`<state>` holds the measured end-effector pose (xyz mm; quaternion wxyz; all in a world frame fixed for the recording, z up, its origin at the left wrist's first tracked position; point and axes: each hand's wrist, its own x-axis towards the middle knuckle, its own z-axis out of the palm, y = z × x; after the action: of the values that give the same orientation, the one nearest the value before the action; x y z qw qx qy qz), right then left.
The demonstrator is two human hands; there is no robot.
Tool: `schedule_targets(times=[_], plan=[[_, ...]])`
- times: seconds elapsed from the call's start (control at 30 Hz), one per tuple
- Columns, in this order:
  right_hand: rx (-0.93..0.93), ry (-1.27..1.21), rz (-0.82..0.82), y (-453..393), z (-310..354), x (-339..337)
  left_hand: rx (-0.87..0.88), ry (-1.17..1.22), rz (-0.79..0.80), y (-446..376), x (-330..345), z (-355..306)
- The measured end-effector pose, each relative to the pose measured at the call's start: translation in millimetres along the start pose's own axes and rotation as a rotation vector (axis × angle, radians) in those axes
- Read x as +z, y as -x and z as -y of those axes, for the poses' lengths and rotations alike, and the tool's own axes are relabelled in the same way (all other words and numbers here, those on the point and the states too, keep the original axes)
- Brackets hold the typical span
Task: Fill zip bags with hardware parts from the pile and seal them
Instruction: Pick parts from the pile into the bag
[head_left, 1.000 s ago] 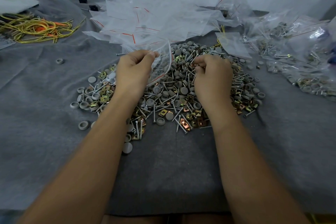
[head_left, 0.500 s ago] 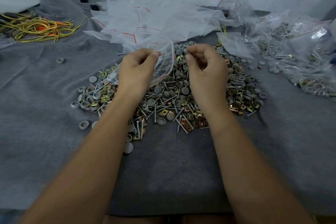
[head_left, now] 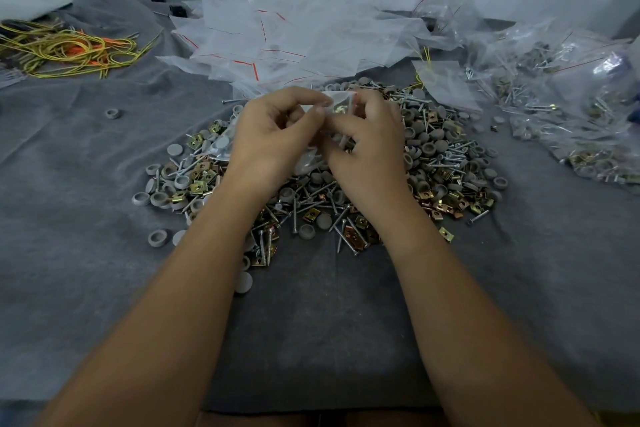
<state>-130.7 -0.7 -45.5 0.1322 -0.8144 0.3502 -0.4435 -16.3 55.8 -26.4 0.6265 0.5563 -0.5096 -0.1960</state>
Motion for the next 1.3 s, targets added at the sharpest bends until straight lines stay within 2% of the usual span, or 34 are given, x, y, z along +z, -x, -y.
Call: schedule_targets(times=[0.13, 0.23, 0.33, 0.43, 0.5, 0.77, 1.3], plan=[[-0.013, -0.059, -0.019, -1, 3, -2, -0.062, 0.01, -0.19, -3, -2, 3], [0.012, -0.212, -0.199, -4, 3, -12, -0.121, 0.046, -0.27, -7, -6, 6], [0.162, -0.143, -0.285, -9, -4, -25, -0.15, 0.057, -0.289, -9, -6, 7], [0.32, 0.035, -0.189, -12, -19, -30, -0.153, 0.032, -0.263, -8, -5, 8], [0.359, 0.152, -0.112, -13, -26, -31, -0.151, 0.027, -0.246, -7, -5, 8], [0.261, 0.426, 0.076, -9, -34, -17, -0.16, 0.007, -0.208, -5, -4, 8], [0.272, 0.486, 0.002, -8, -34, -16, -0.161, 0.001, -0.184, -4, -4, 6]])
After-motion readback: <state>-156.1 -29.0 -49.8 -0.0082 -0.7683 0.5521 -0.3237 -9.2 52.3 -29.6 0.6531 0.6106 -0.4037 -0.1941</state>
